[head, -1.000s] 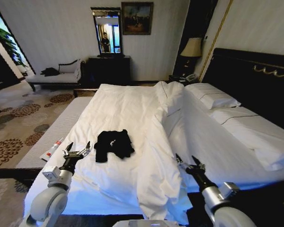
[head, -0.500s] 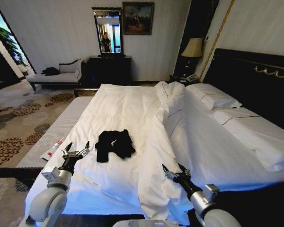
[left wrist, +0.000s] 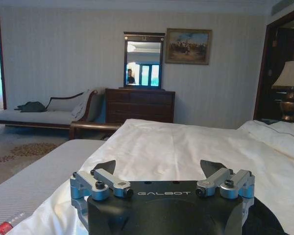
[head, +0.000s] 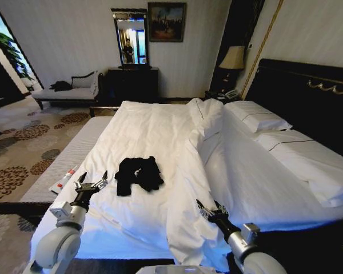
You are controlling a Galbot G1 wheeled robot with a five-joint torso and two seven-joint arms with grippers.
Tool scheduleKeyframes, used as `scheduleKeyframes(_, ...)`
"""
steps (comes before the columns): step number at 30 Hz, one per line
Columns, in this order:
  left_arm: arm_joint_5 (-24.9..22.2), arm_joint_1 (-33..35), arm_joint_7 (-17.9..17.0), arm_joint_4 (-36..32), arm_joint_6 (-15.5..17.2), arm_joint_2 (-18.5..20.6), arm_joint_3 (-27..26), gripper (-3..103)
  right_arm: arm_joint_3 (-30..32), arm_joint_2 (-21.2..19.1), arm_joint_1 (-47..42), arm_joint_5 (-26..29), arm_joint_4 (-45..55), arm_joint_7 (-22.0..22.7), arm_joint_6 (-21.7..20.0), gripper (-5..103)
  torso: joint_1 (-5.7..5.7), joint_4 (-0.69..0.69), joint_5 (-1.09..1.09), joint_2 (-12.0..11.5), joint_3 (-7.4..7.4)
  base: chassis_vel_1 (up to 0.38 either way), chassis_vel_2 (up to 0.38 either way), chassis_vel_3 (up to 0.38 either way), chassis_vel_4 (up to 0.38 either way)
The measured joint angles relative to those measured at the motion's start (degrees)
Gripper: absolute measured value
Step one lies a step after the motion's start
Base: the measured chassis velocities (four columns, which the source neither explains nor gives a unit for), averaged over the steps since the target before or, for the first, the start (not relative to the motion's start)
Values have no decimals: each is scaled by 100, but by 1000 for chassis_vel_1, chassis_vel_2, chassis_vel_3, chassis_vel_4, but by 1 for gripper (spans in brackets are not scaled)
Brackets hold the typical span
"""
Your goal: Fold the clothes on the bed.
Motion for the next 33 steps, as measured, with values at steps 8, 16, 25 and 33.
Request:
scheduleKeyframes(8, 16, 15, -23, 5, 1, -2, -7, 99, -4, 1, -48, -38, 33, -40, 24, 30, 0, 0, 0, 0, 0, 0, 0, 0, 0)
scheduleKeyframes(16, 22, 29, -29, 0, 1, -17, -33, 99, -23, 38, -109, -86, 75, -75, 26, 3, 0, 0, 0, 0, 0, 0, 0, 0, 0)
scheduleKeyframes(25, 27, 0, -32, 24, 0, -39, -26, 99, 56, 81, -167, -88, 150, -68, 33, 1, 0, 0, 0, 0, 0, 0, 0, 0, 0)
scheduleKeyframes(33, 27, -11, -33, 69, -13, -55, -25, 99, 705, 179, -185, 50, 210, -12, -5, 1, 0, 1, 1, 0, 0, 0, 0, 0, 0)
